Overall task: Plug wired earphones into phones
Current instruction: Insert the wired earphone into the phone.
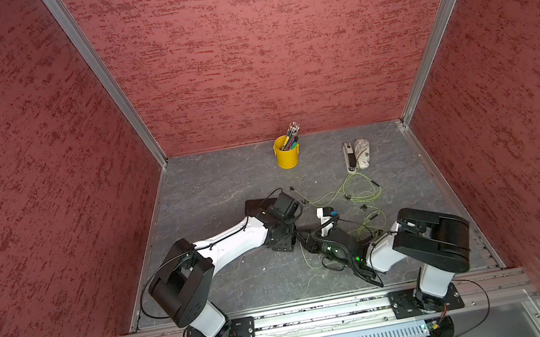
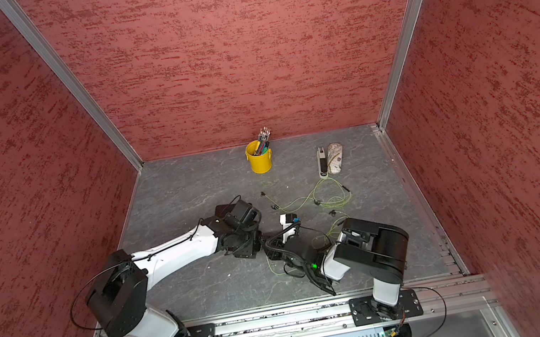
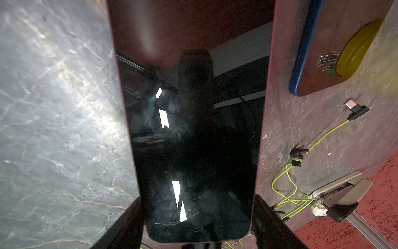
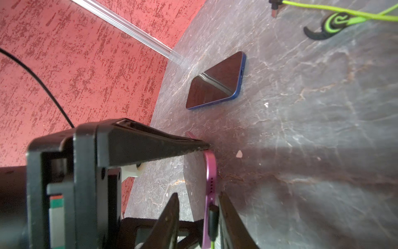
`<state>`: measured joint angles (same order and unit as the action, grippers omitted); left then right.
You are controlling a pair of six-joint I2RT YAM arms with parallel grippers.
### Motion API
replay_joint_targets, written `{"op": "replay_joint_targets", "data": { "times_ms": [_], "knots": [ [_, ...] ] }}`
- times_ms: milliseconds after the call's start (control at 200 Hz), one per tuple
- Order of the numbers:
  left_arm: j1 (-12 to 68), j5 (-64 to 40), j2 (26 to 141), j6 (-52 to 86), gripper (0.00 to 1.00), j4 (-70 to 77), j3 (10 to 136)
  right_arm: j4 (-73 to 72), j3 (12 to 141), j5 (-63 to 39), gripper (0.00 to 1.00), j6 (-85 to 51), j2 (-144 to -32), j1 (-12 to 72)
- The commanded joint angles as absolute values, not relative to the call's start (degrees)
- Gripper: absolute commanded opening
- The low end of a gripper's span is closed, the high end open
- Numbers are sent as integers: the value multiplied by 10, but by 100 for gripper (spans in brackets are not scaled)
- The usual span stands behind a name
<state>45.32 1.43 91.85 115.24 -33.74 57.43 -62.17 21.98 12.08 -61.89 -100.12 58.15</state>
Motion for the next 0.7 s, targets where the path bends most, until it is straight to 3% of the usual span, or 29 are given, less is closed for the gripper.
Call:
{"op": "replay_joint_targets", "data": {
  "times_ms": [0,170,281,696],
  "knots": [
    [452,24,907,1159,70,-343,576,-636,217,125,20,-627,-987,588],
    [453,17,905,1158,69,-336,574,-635,221,121,4,-626,-993,588],
    [454,6,905,1163,69,-325,570,-638,227,115,1,-625,-997,588],
    [461,12,912,1194,69,-333,577,-642,268,103,4,-610,-1012,591]
  ]
}}
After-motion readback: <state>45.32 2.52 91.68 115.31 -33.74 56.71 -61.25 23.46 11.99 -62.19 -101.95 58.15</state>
